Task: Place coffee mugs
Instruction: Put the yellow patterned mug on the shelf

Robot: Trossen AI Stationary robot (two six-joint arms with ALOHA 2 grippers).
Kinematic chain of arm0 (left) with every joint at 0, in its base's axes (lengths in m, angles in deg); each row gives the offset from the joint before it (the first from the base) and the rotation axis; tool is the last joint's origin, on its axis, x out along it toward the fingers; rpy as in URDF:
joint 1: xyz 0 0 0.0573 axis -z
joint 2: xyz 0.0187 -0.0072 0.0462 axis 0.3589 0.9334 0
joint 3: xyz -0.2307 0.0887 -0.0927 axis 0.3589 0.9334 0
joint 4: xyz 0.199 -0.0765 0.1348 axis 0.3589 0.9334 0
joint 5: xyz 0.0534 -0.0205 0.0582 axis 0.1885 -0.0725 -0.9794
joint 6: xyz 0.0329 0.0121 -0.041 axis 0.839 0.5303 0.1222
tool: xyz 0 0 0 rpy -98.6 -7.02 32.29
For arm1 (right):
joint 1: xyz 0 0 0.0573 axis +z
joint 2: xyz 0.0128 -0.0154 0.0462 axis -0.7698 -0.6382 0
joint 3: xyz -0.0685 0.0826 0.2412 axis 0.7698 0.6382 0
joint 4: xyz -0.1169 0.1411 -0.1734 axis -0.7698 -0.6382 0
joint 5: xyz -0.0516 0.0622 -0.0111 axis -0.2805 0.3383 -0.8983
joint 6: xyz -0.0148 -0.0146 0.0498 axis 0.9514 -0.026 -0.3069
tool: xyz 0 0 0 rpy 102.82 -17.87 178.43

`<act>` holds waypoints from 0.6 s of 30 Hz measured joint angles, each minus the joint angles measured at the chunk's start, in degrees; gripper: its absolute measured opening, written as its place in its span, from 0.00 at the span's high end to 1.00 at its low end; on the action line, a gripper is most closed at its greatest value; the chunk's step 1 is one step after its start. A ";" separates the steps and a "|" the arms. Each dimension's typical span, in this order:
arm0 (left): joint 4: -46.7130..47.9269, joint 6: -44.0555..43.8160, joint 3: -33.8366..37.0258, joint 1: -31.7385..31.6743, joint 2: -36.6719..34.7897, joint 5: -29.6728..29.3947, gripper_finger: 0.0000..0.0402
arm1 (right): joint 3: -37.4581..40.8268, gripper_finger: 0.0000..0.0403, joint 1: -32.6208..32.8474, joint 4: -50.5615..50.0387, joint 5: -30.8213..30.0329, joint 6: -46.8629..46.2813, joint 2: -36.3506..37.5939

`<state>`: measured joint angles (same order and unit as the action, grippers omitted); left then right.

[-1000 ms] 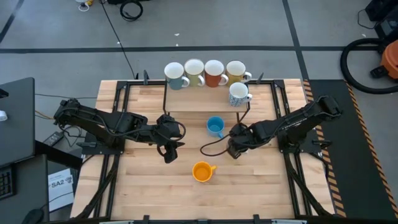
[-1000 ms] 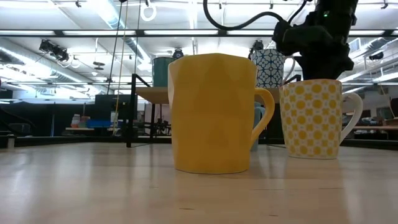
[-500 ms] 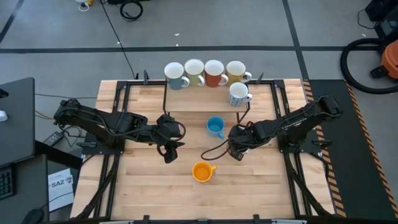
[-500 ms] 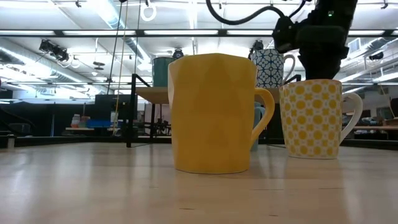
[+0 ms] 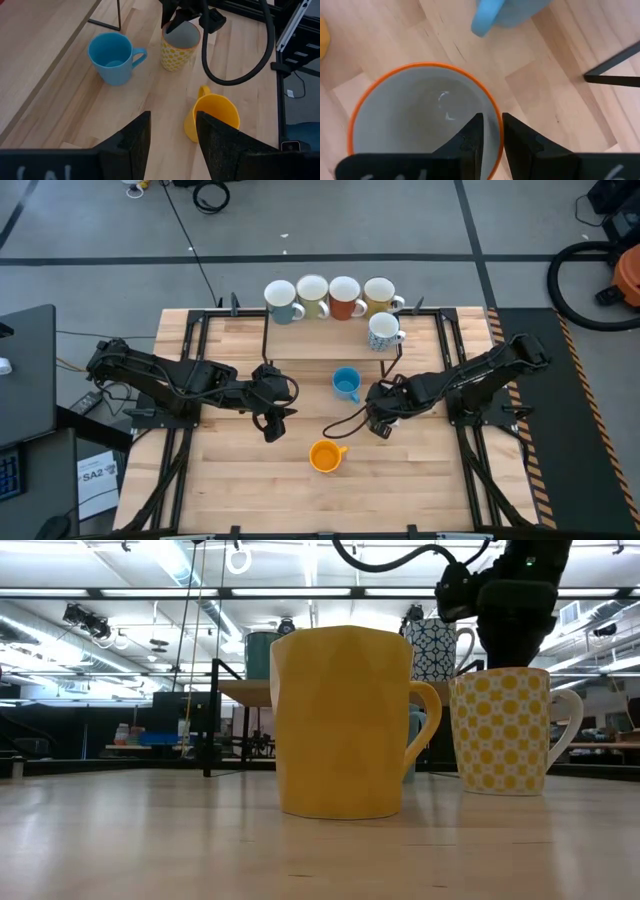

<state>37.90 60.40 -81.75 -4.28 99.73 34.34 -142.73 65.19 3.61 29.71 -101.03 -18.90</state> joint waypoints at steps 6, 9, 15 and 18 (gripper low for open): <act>0.00 0.00 0.00 -0.01 0.00 0.00 0.59 | 0.00 0.80 -0.65 0.00 0.99 -0.17 0.00; 0.00 0.00 0.00 -0.01 0.00 0.02 0.59 | 0.00 0.75 -1.16 0.02 2.38 -0.12 0.00; 0.00 0.00 0.00 -0.01 0.00 0.00 0.59 | 0.00 0.59 -1.21 0.25 0.78 4.80 0.00; 0.00 0.02 0.00 -0.01 0.00 0.00 0.59 | 0.00 0.53 -1.22 0.61 0.17 10.17 0.00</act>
<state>37.90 60.42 -81.75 -4.29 99.73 34.34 -142.73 63.97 4.21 29.88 -90.87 -18.90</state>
